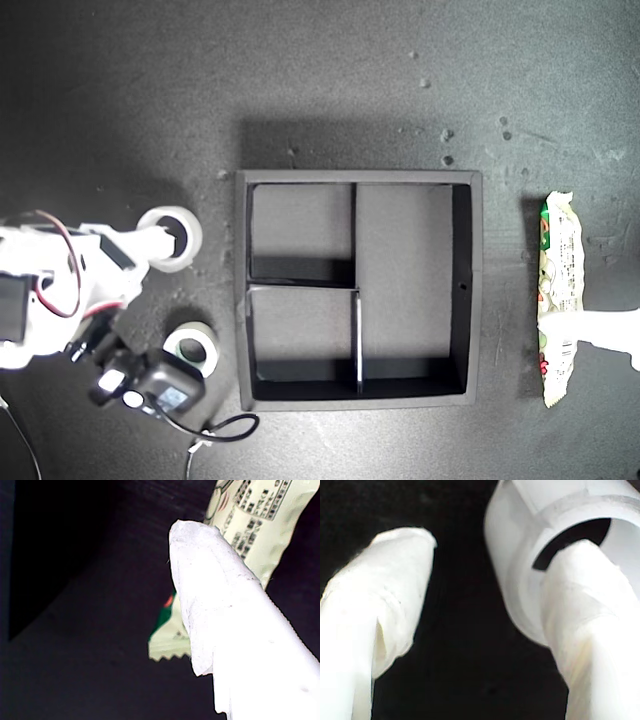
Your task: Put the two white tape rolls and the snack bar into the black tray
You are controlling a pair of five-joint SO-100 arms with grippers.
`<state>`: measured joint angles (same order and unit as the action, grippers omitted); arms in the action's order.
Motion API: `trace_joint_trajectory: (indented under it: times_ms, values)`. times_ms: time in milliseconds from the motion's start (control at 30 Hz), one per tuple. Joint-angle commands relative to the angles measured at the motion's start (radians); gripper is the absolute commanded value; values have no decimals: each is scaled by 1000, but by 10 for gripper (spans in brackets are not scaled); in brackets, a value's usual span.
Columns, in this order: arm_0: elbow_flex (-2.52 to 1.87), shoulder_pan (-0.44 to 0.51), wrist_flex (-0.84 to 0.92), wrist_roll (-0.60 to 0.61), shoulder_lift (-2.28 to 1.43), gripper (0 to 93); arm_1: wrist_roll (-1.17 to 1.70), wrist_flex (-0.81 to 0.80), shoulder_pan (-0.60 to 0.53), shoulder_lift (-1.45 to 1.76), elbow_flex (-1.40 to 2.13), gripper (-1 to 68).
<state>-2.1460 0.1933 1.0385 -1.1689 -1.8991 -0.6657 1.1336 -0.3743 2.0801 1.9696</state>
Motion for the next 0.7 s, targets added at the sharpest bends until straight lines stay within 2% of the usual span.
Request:
trace_joint_trajectory:
  times_ms: [0, 167, 367, 567, 667]
  values:
    - [38, -37, -26, 3, 18, 175, -17, -29, -11, 3, 12, 310]
    - [51, -67, -67, 25, 81, 172, -28, -67, -28, 3, 55, 310]
    - [23, -137, -126, 17, 124, 98, 3, -94, -32, -17, 109, 307]
    - [-63, -156, -204, 12, 28, 6, 92, -95, 9, -299, 63, 304]
    - [-94, -149, -210, 3, -34, 2, 124, -92, 23, -403, 25, 304]
